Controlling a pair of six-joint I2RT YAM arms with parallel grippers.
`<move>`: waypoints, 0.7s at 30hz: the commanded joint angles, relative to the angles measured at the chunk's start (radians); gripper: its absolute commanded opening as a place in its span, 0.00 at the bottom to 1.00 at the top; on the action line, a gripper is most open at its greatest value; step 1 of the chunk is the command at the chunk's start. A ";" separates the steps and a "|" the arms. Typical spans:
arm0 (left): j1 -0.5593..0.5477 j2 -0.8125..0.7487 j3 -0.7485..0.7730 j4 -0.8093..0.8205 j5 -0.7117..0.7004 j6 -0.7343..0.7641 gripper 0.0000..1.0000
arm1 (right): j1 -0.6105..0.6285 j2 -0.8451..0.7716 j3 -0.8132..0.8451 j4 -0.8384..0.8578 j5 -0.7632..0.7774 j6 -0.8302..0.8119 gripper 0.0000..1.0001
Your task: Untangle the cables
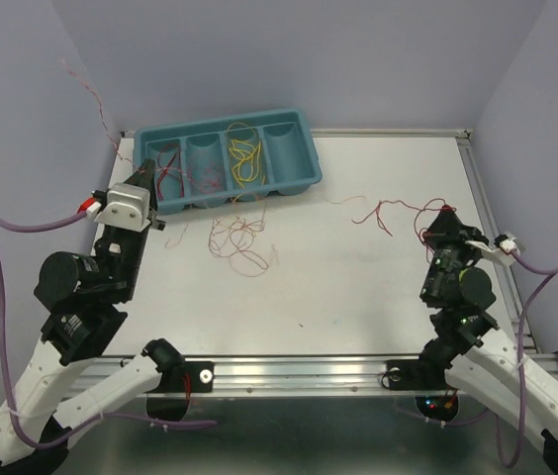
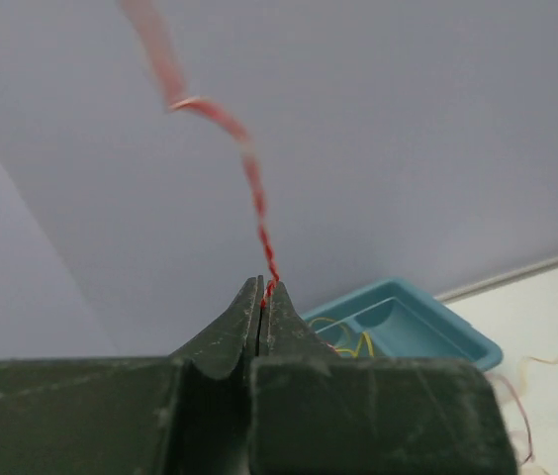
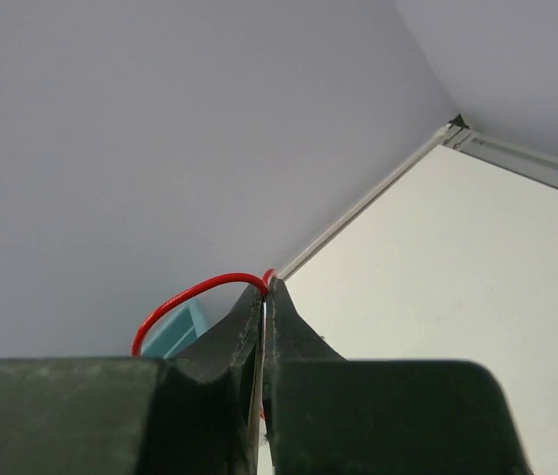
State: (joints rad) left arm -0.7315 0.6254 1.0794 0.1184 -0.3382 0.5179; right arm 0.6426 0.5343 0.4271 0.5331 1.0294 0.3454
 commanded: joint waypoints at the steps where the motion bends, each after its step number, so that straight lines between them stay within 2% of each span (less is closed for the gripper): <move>1: 0.003 -0.038 0.011 -0.014 -0.243 0.094 0.00 | -0.003 -0.007 -0.030 0.041 0.174 0.027 0.00; 3: 0.003 -0.073 -0.009 0.006 -0.277 0.116 0.00 | -0.003 -0.023 -0.037 0.041 0.169 0.026 0.01; 6: 0.003 -0.131 -0.038 -0.068 -0.147 0.076 0.00 | -0.001 -0.033 -0.028 0.041 0.065 0.006 0.00; 11: 0.003 -0.073 -0.052 -0.184 -0.075 0.047 0.00 | -0.003 0.039 0.015 0.042 -0.162 -0.006 0.00; 14: 0.003 -0.084 -0.104 -0.178 0.027 0.018 0.00 | -0.003 0.154 0.091 0.042 -0.392 -0.042 0.01; 16: 0.003 -0.079 -0.116 -0.172 0.019 0.013 0.00 | -0.003 0.222 0.171 0.045 -0.531 -0.033 0.01; 21: 0.003 -0.096 -0.148 -0.163 0.037 -0.010 0.00 | -0.003 0.531 0.401 0.064 -0.784 -0.023 0.00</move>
State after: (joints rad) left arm -0.7315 0.5533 0.9485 -0.0948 -0.3504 0.5404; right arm 0.6418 0.9325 0.6403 0.5320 0.5205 0.3283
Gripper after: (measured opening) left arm 0.026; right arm 0.021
